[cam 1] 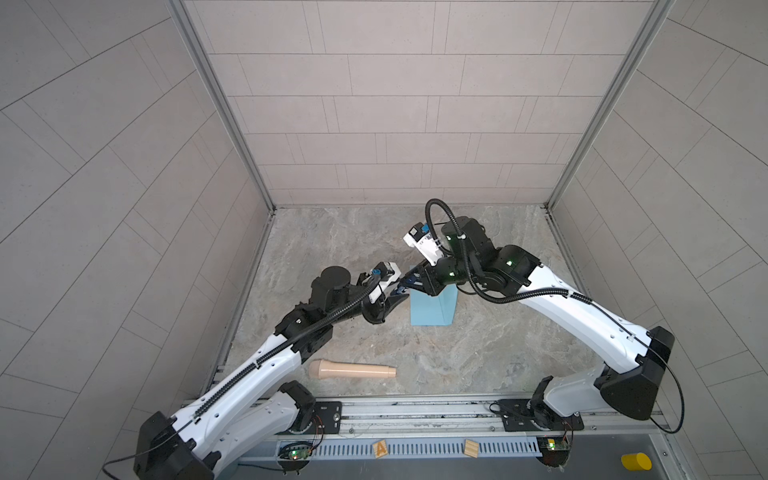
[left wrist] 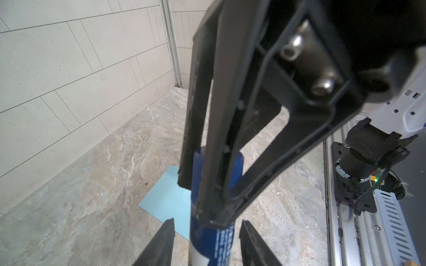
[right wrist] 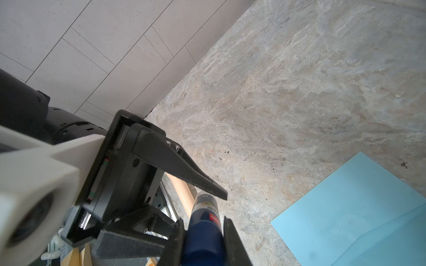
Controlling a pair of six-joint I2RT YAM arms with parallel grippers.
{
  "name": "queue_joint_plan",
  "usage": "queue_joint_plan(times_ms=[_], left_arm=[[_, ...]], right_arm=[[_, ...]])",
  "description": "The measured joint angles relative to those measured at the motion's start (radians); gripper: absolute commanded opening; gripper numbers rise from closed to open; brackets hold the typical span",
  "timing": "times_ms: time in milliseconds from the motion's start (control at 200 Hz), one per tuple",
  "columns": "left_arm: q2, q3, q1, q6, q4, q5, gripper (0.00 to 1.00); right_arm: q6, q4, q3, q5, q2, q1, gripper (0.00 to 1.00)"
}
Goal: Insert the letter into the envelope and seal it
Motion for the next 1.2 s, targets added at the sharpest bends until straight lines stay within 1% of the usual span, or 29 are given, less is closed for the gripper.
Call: queue_joint_plan(times_ms=[140, 210, 245, 410, 490, 570, 876, 1041, 1156, 1201], left_arm=[[0.002, 0.0, -0.001, -0.012, 0.013, 0.013, 0.38], [0.006, 0.0, -0.001, -0.015, 0.017, 0.019, 0.31], [0.009, 0.0, -0.001, -0.017, 0.019, 0.019, 0.3], [0.015, 0.0, -0.002, -0.023, 0.024, 0.019, 0.32], [0.016, 0.0, -0.002, -0.021, 0.026, 0.021, 0.4], [0.017, 0.0, -0.007, -0.024, 0.03, 0.024, 0.43], [0.017, -0.002, -0.007, -0.023, 0.034, 0.023, 0.43], [0.017, -0.004, -0.007, -0.017, 0.034, 0.016, 0.36], [0.017, -0.004, -0.007, -0.013, 0.033, 0.011, 0.25], [0.017, -0.004, -0.008, -0.006, 0.032, 0.01, 0.19]], right_arm=[[0.003, 0.005, -0.005, 0.0, 0.0, 0.0, 0.04], [0.005, 0.01, -0.005, 0.0, 0.0, 0.0, 0.04], [0.007, 0.009, -0.005, 0.0, 0.0, 0.0, 0.03], [0.012, 0.013, -0.009, 0.0, 0.0, 0.0, 0.03], [0.016, 0.018, -0.016, 0.0, -0.002, 0.0, 0.03], [0.019, 0.03, -0.021, 0.0, -0.003, 0.0, 0.03], [0.026, 0.045, -0.022, 0.0, -0.015, 0.0, 0.02], [0.027, 0.045, -0.022, -0.005, -0.022, 0.0, 0.03], [0.033, 0.045, -0.022, -0.01, -0.023, 0.0, 0.03], [0.034, 0.044, -0.022, -0.012, -0.024, 0.0, 0.03]])
